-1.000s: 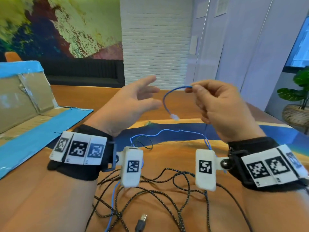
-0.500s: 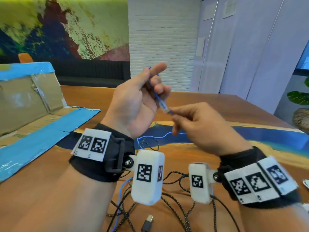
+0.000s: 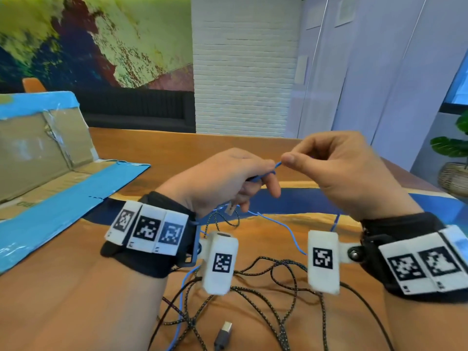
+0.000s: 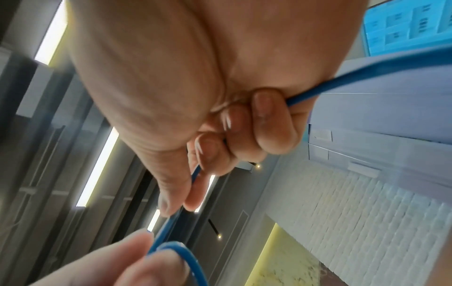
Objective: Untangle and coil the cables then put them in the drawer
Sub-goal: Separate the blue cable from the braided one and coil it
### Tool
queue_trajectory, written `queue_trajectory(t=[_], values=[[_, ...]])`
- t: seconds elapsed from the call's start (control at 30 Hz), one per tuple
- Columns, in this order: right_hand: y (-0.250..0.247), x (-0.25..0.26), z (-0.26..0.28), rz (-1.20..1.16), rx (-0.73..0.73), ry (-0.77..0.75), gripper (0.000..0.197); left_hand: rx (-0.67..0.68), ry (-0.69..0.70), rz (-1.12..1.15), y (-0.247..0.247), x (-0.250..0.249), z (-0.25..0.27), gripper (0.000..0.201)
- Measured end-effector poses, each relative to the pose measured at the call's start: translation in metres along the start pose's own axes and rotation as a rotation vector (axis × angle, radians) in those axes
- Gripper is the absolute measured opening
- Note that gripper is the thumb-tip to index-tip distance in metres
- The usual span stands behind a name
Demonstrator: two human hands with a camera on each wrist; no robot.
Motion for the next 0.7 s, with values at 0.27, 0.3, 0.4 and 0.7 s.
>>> queue_trajectory(t=[0.27, 0.3, 0.4, 0.7], values=[[0.006, -0.014, -0.004, -0.123, -0.174, -0.007, 0.014, 0.137, 0.105, 0.414, 0.013, -0.001, -0.002, 0.026], [0.01, -0.016, -0.004, -0.149, -0.173, 0.005, 0.017, 0.118, 0.145, 0.511, 0.014, -0.005, -0.003, 0.022], [0.03, -0.018, 0.0, -0.203, -0.01, 0.088, 0.028, 0.01, 0.253, 0.863, 0.007, -0.013, -0.007, 0.024], [0.049, 0.011, 0.012, 0.072, 0.433, 0.095, 0.023, -0.541, 0.267, 0.274, -0.029, -0.002, -0.012, 0.017]])
Point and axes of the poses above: each hand's wrist, its own z-axis away from the middle knuckle, its own y-axis out of the palm, x = y × z, the point moved 4 cm from there along -z, towards the middle knuckle, and after that the axes turned 8 degrees about -y, right-handed, at the moved point
